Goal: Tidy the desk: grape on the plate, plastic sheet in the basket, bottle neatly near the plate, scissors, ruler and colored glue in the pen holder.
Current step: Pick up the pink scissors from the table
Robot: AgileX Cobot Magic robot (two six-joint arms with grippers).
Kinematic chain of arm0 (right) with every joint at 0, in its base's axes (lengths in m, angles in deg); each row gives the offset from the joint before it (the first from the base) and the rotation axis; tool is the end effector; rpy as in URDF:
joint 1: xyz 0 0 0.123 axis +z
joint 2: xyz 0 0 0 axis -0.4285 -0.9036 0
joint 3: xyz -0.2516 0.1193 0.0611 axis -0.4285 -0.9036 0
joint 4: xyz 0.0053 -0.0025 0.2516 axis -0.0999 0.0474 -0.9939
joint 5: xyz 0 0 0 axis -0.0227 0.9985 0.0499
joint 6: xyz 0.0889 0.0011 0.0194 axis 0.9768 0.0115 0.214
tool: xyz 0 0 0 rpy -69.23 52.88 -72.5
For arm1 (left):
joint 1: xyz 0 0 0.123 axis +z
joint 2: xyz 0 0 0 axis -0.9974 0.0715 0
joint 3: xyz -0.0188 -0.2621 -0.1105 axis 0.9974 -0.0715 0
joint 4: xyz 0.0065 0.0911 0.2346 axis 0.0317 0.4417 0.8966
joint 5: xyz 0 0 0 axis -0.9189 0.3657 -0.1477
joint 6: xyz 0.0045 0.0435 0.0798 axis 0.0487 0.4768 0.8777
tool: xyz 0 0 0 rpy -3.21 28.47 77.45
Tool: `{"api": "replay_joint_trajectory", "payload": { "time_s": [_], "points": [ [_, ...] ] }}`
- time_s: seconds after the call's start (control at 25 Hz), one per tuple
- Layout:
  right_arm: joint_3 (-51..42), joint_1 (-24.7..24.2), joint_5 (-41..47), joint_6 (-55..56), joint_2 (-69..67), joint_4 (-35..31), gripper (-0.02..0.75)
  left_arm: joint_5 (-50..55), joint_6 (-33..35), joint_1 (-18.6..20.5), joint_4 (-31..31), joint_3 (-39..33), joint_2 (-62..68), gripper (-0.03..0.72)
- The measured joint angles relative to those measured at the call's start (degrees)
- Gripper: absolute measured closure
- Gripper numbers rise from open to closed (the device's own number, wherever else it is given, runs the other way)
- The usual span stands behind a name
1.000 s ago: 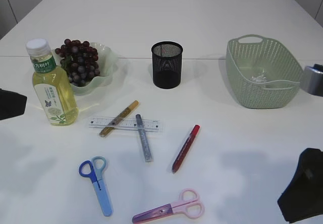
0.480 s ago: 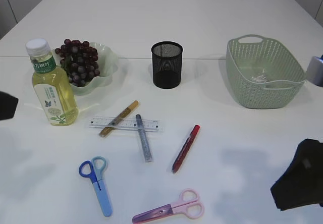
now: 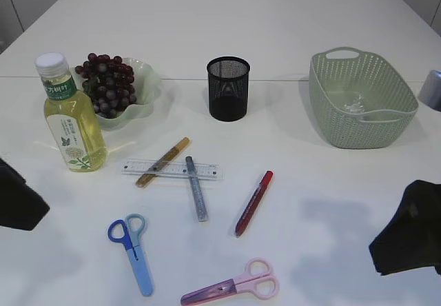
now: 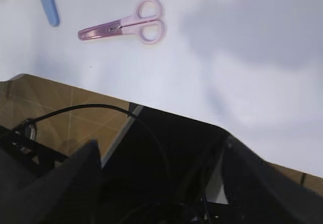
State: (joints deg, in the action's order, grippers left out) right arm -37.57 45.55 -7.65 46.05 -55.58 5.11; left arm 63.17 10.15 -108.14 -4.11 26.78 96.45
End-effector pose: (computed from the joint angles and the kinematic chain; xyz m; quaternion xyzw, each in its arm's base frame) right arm 0.1492 0.0872 0.2859 -0.0479 0.9728 0.2076 0.0908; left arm 0.1732 -0.1067 0.3129 0.3159 0.9147 -0.1975 0.1564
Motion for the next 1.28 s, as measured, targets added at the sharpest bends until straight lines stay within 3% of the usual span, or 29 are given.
{"api": "replay_joint_trajectory", "payload": {
  "time_s": [0.32,0.64,0.92,1.28],
  "points": [
    [0.7,-0.6,2.2,2.3,0.0,10.3,0.163,-2.3,1.0,-13.0,2.4,5.9,7.1,0.232],
    [3.7,-13.6,4.7,-1.5,0.0,13.1,0.163,-4.0,1.0,-23.8,9.3,8.8,15.6,0.232],
    [3.7,-15.6,5.3,-3.9,0.0,14.6,0.163,-5.7,1.0,-25.8,15.7,8.9,22.8,0.232],
    [3.8,-15.6,0.5,-7.8,0.0,9.2,0.163,-17.4,1.0,-25.8,21.5,9.0,30.1,0.232]
  ]
}}
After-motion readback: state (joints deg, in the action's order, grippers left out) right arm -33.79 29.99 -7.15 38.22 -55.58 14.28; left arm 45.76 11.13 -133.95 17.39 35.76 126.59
